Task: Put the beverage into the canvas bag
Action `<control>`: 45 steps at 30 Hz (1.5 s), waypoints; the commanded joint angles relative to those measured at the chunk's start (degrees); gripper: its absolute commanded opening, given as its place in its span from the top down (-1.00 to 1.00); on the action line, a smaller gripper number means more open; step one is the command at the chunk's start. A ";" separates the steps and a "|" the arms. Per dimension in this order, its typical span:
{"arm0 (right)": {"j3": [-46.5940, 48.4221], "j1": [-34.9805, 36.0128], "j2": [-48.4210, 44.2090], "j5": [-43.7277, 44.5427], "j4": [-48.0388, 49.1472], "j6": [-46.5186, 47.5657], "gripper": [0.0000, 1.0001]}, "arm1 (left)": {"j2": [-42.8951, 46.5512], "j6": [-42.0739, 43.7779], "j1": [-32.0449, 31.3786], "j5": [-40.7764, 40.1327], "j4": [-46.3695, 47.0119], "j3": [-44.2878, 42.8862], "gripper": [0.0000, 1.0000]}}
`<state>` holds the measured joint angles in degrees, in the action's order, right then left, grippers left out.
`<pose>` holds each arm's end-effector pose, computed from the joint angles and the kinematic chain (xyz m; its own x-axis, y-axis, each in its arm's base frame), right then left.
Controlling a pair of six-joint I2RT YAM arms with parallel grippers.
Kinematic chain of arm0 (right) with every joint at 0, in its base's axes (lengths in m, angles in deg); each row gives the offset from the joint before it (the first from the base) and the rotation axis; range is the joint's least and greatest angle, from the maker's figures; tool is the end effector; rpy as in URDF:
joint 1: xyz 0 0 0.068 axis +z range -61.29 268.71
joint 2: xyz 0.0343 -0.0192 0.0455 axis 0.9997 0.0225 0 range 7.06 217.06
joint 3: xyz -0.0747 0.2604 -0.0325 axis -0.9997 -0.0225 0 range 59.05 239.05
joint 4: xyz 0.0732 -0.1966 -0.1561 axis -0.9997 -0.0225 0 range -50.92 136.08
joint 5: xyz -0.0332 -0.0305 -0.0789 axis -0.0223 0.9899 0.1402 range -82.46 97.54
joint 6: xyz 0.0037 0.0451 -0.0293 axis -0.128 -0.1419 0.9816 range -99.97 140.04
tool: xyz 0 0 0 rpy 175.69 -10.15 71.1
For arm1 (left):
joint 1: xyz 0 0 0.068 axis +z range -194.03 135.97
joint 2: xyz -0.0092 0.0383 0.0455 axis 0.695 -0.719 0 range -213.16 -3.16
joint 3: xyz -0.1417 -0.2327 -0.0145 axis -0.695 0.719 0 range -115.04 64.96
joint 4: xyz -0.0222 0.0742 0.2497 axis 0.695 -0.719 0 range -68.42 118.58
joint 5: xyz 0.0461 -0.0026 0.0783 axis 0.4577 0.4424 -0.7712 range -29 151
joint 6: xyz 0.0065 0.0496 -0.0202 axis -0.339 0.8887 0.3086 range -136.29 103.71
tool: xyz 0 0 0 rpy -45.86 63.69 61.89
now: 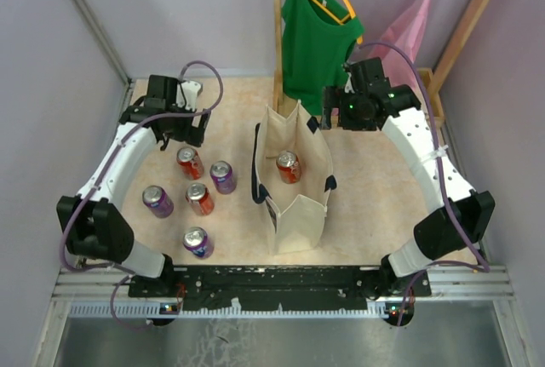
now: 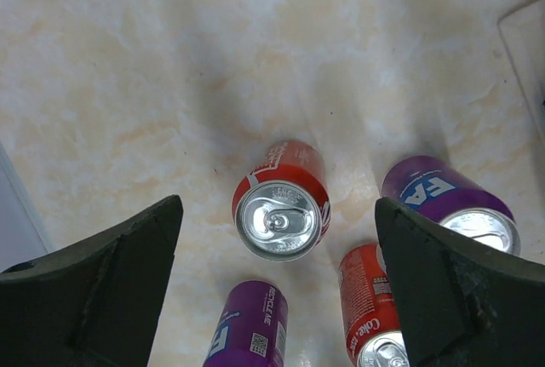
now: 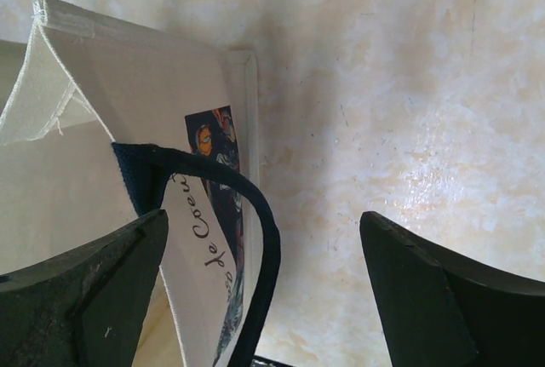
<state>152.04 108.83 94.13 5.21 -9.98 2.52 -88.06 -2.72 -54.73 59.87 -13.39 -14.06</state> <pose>0.2946 0.1094 0.3781 -0.7981 0.0280 -0.6019 -0.1341 0.9656 0.2227 0.3145 -0.0588 0.3297 -0.6677 0.3649 -0.6489 0.3389 0.9251 0.1715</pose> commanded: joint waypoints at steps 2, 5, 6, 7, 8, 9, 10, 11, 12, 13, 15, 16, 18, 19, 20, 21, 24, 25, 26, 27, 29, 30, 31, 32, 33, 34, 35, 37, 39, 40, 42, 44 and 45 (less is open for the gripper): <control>0.02 0.27 -0.37 -1.46 -0.19 2.00 -0.90 | -5.60 -0.50 1.88 1.50 -6.41 -1.06 -1.00; -0.34 0.27 -0.32 -1.45 -0.20 1.90 -0.91 | -8.67 -0.67 2.00 1.13 -6.50 -1.62 -1.00; -0.35 0.32 -0.27 -1.45 -0.18 1.80 -0.91 | -9.61 -0.62 2.00 1.38 -7.03 -2.11 -1.00; -0.28 0.27 -0.19 -1.46 -0.20 1.71 -0.91 | -10.66 -0.78 1.95 1.73 -7.95 -2.74 -1.00; -0.22 0.27 -0.15 -1.38 -0.34 1.70 -0.91 | -11.71 -0.84 1.99 2.00 -8.96 -3.32 -1.00; -0.18 0.27 -0.14 -1.24 -0.48 1.62 -0.91 | -12.76 -1.02 2.00 2.30 -10.47 -4.06 -1.00; -0.18 0.27 -0.14 -1.02 -0.56 1.61 -0.92 | -13.54 -1.36 2.00 2.35 -11.86 -4.54 -1.00; -0.18 0.27 -0.21 -0.82 -0.69 1.61 -0.92 | -14.07 -1.39 2.04 2.36 -12.53 -4.59 -1.00; -0.22 0.27 -0.23 -0.71 -0.75 1.54 -0.92 | -14.40 -1.27 2.00 2.36 -12.81 -4.52 -0.99; -0.34 0.27 -0.30 -0.71 -0.79 1.46 -0.92 | -14.55 -1.31 2.04 2.54 -12.86 -4.38 -0.96; -0.52 0.27 -0.43 -0.53 -0.76 1.29 -0.93 | -14.74 -1.02 2.00 3.03 -12.99 -4.30 -0.72; -0.53 0.27 -0.41 -0.51 -0.85 1.22 -0.93 | -14.83 -0.90 2.00 3.12 -13.21 -4.35 -0.61; -0.45 0.27 -0.33 -0.40 -0.92 1.17 -0.93 | -15.03 -0.82 2.00 3.14 -14.27 -4.62 -0.50; -0.44 0.27 -0.32 -0.44 -0.93 1.17 -0.93 | -15.15 -0.82 1.95 3.22 -15.26 -4.72 -0.51; -0.44 0.27 -0.32 -0.41 -0.98 1.17 -0.93 | -15.12 -0.75 1.99 3.23 -15.81 -4.67 -0.52; -0.56 0.27 -0.32 -0.40 -0.90 1.17 -0.93 | -15.00 -0.62 2.00 3.23 -15.97 -4.46 -0.54; -1.02 0.27 -0.40 -0.47 -0.58 1.09 -0.93 | -14.83 -0.37 2.00 3.04 -16.00 -3.72 -0.61; -1.20 0.27 -0.38 -0.60 -0.47 1.01 -0.93 | -15.04 -0.42 2.00 3.05 -16.13 -3.61 -0.66; -1.35 0.27 -0.32 -0.72 -0.33 1.00 -0.93 | -15.23 -0.50 1.94 3.06 -16.35 -3.60 -0.70; -1.39 0.27 -0.32 -0.82 -0.24 1.00 -0.93 | -15.40 -0.54 1.96 3.20 -16.38 -3.53 -0.72; -1.49 0.27 -0.36 -0.84 -0.18 1.12 -0.93 | -15.53 -0.48 1.91 3.09 -16.03 -3.48 -0.72; -1.52 0.33 -0.40 -0.84 -0.20 1.16 -0.93 | -15.65 -0.36 1.91 3.06 -15.88 -3.50 -0.69; -1.54 0.28 -0.43 -0.76 -0.23 1.24 -0.93 | -15.91 -0.38 1.91 3.18 -15.78 -3.70 -0.58; -1.60 0.27 -0.45 -0.79 -0.23 1.30 -0.93 | -16.17 -0.33 1.91 3.41 -15.79 -3.88 -0.38; -1.73 0.27 -0.49 -0.75 -0.18 1.26 -0.93 | -16.39 -0.30 1.91 3.82 -15.89 -4.08 -0.06; -1.83 0.27 -0.57 -0.75 -0.12 1.26 -0.93 | -16.57 -0.25 1.91 4.13 -16.01 -4.52 0.32; -2.00 0.27 -0.70 -0.67 -0.17 1.26 -0.93 | -16.68 -0.18 1.91 4.46 -16.17 -5.08 0.70; -2.41 0.27 -0.91 -0.49 -0.16 1.26 -0.93 | -16.86 -0.01 1.91 4.52 -16.48 -6.82 1.00; -2.65 0.27 -1.17 -0.44 -0.15 1.18 -0.93 | -16.96 0.34 1.90 5.19 -17.15 -9.64 1.00; -2.86 0.27 -1.40 -0.40 -0.05 1.15 -0.93 | -17.10 0.63 1.91 5.58 -17.43 -11.26 1.00; -3.03 0.27 -1.61 -0.35 -0.03 1.08 -0.93 | -17.50 1.09 1.91 6.68 -17.85 -16.32 1.00; -3.28 0.32 -1.84 -0.22 0.15 1.02 -0.93 | -18.20 1.35 1.91 7.73 -18.89 -20.62 1.00; -3.41 0.28 -1.89 -0.29 0.24 1.04 -0.93 | -18.98 1.46 1.91 8.10 -19.75 -22.86 1.00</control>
<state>148.94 108.83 94.24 4.86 -11.35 3.35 -107.45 -2.55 -52.89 64.68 -32.21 -27.22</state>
